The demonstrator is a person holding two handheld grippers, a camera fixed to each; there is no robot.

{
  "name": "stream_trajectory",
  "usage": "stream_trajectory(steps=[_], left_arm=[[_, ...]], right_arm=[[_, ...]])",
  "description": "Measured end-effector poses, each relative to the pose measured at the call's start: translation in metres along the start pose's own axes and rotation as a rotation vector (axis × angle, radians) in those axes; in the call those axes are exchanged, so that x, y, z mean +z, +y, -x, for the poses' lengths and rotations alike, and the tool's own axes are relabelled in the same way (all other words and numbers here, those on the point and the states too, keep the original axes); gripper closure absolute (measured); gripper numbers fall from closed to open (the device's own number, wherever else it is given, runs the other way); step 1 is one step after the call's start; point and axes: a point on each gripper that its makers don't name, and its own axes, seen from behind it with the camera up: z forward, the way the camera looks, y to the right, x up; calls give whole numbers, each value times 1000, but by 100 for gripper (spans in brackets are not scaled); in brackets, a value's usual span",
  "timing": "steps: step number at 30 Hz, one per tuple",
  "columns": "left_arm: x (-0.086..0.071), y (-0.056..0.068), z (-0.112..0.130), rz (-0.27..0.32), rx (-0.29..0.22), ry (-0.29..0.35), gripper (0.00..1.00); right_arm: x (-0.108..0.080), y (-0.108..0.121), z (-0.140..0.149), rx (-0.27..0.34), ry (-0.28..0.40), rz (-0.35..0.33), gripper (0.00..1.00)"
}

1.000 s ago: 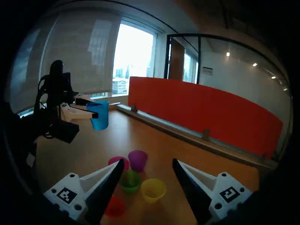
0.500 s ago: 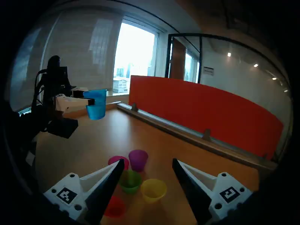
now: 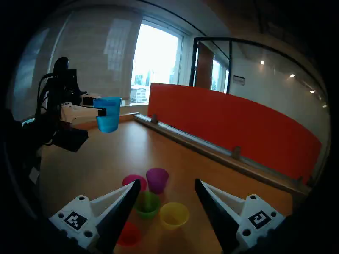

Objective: Pour water

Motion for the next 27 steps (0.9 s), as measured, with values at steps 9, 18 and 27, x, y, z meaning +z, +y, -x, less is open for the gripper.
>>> stream_trajectory(steps=[9,18,27], left_arm=[[-1,-3,1,-2,3,-4,15],[-4,-6,8,-4,13,-24,15],[-6,-8,12,-3,7,-31,15]], right_arm=[[14,-5,8,-24,-39,-48,1],[33,-24,29,-55,-111,-152,1],[52,-36,53,-88,-172,-218,1]])
